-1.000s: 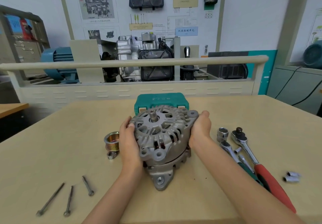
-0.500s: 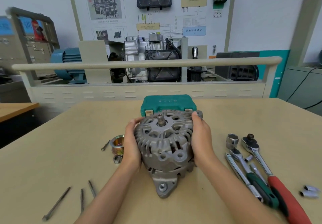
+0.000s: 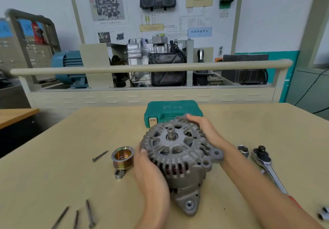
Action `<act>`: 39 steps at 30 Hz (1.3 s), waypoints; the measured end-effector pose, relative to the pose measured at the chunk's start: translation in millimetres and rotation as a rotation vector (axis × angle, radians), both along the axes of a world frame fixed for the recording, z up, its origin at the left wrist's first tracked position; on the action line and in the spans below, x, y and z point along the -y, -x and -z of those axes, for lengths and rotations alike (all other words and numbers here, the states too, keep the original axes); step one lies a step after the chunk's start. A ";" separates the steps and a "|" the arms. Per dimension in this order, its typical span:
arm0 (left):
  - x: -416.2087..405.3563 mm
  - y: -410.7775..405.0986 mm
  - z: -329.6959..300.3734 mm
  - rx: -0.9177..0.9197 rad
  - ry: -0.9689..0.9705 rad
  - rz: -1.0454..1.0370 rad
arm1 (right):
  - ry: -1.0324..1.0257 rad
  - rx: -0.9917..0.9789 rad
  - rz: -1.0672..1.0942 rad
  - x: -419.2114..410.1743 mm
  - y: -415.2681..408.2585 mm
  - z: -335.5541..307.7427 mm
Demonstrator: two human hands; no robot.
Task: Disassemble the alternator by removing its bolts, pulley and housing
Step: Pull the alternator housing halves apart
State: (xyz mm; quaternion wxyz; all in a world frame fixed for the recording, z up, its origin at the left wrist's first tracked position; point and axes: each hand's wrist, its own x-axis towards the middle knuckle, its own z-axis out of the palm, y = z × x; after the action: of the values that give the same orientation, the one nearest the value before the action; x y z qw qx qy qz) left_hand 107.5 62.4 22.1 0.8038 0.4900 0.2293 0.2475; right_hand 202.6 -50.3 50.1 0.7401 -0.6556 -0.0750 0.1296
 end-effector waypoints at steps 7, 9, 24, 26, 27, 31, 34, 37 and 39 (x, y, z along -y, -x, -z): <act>3.0 18.6 14.0 -0.080 -0.425 -0.044 | 0.054 -0.042 -0.231 6.8 -13.8 -2.6; -8.8 13.4 17.0 -0.018 -0.461 -0.025 | 0.021 -0.027 -0.182 13.5 -11.0 7.0; -35.1 4.9 -3.3 -0.021 -0.149 0.624 | -0.023 -0.194 -0.308 40.0 33.9 9.8; -35.4 5.9 -0.9 0.035 -0.089 0.633 | -0.066 -0.148 -0.297 37.8 37.4 10.6; -36.8 4.6 0.4 0.074 -0.060 0.639 | -0.073 -0.120 -0.296 36.6 39.0 10.1; -40.5 -2.7 2.0 0.213 -0.045 0.677 | -0.057 0.009 -0.247 36.1 45.3 1.8; -39.3 -14.0 5.1 0.289 -0.157 0.640 | -0.034 0.214 -0.154 35.9 48.0 -4.7; -39.7 -23.5 4.5 0.300 -0.223 0.609 | 0.092 0.478 -0.026 37.4 50.2 -4.6; -48.1 -29.1 3.0 0.296 -0.308 0.638 | 0.249 0.614 0.000 41.6 54.7 1.6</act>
State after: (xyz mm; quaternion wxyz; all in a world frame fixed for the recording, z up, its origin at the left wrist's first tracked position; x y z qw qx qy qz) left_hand 136.6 110.5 19.1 0.7818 0.6107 -0.0930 0.0844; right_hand 147.9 -91.9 48.5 0.5971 -0.7494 -0.2783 -0.0659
